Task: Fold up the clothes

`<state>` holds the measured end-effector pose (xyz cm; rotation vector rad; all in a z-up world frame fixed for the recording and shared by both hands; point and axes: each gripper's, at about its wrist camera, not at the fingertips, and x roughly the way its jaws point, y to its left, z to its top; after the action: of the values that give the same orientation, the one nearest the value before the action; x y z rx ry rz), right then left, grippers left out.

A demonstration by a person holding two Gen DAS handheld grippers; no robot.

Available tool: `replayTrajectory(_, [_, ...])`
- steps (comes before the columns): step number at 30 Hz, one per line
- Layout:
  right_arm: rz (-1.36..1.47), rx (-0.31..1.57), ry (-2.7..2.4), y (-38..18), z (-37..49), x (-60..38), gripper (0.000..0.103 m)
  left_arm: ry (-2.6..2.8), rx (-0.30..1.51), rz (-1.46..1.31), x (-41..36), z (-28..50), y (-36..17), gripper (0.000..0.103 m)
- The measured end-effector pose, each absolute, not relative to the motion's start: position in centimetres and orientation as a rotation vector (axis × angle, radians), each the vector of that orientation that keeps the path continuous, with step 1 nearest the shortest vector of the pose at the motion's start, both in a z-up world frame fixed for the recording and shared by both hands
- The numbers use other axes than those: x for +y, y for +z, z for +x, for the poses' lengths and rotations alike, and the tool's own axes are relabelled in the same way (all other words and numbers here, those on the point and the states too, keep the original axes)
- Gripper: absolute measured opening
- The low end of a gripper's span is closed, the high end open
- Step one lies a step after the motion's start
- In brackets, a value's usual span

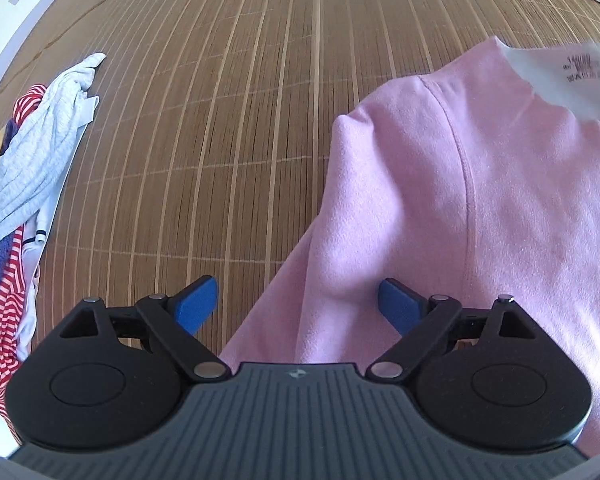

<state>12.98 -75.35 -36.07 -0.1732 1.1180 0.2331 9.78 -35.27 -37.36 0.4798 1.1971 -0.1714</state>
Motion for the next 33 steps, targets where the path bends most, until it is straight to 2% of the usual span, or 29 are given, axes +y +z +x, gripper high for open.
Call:
replayTrajectory(7, [-0.198,1.064,-0.099,-36.6,15.5,-81.5,0.001,-0.209,1.154,0.474,-35.1,11.0,-37.5,0.097])
replayTrajectory(10, [-0.079,1.059,-0.164,-36.4,15.6,-84.6,0.002,-0.233,1.125,0.527,-35.6,11.9,-37.4,0.098])
replayTrajectory(12, [0.030,1.018,-0.182,-35.0,14.5,-86.3,0.007,-0.241,1.115,0.548,-35.7,12.3,-37.4,0.098])
replayTrajectory(14, [0.047,0.993,-0.192,-33.9,12.8,-87.0,0.021,-0.239,1.110,0.541,-35.6,12.7,-37.5,0.099])
replayTrajectory(16, [0.053,0.993,-0.180,-33.2,10.7,-86.8,0.028,-0.231,1.110,0.526,-35.6,13.3,-37.6,0.100])
replayTrajectory(18, [0.082,0.994,-0.146,-32.6,8.2,-86.4,0.028,-0.222,1.103,0.522,-35.7,13.9,-37.5,0.100])
replayTrajectory(20, [0.124,1.014,-0.065,-32.1,6.1,-84.4,0.039,-0.207,1.103,0.530,-36.0,14.3,-37.4,0.100])
replayTrajectory(24, [0.071,1.004,-0.019,-31.8,2.7,-79.7,0.044,-0.149,1.124,0.526,-36.2,13.9,-36.9,0.100])
replayTrajectory(26, [0.077,0.969,-0.065,-31.9,1.6,-78.0,0.063,-0.121,1.139,0.522,-36.0,13.5,-36.7,0.099])
replayTrajectory(31, [0.130,0.925,-0.034,-31.6,0.4,-74.0,0.062,-0.102,1.165,0.473,-33.2,9.2,-35.5,0.099])
replayTrajectory(33, [0.130,0.896,0.017,-31.1,-0.2,-71.9,0.071,-0.093,1.200,0.447,-31.8,7.3,-35.4,0.099])
